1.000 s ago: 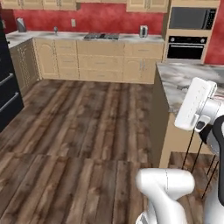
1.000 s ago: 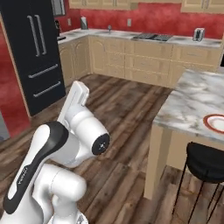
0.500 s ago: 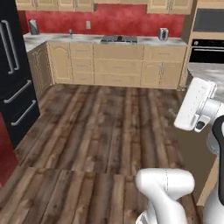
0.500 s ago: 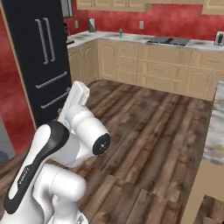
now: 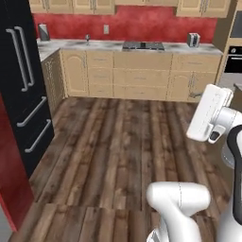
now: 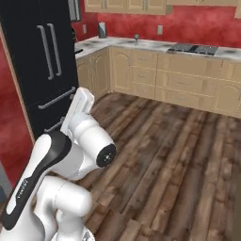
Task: Retrieve the wine glasses from the counter and place one next to each plate.
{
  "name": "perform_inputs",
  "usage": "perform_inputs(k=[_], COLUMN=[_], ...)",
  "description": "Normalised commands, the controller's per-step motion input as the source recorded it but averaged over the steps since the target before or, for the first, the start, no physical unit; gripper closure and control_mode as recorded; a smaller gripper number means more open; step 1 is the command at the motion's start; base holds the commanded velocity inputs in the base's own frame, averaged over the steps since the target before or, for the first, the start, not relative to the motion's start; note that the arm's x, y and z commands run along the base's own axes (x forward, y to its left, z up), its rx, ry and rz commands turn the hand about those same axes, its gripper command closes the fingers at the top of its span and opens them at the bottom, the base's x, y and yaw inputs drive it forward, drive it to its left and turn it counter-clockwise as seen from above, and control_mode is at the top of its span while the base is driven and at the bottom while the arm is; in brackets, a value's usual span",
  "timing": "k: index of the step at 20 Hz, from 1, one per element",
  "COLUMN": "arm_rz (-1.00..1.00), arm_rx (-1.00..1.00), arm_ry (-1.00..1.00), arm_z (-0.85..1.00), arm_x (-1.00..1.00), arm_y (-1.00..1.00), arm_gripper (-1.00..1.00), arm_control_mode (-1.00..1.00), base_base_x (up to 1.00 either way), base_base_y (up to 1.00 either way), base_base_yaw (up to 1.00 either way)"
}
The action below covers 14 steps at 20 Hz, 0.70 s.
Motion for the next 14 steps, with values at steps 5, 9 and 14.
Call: perform_inputs(k=[5,9,14], arm_rz=[0.00,0.00,0.00], arm_rx=[0.00,0.00,0.00], arm_ry=[0.00,0.00,0.00], arm_z=[0.00,0.00,0.00], arm_x=[0.00,0.00,0.00], arm_y=[0.00,0.00,0.00], arm_gripper=[-1.00,-1.00,-1.00], arm_control_mode=[1.00,1.00,1.00], base_base_x=[1.00,1.00,1.00], base_base_y=[0.00,-0.04,0.05], base_base_yaw=[-0.11,-0.12,-0.10])
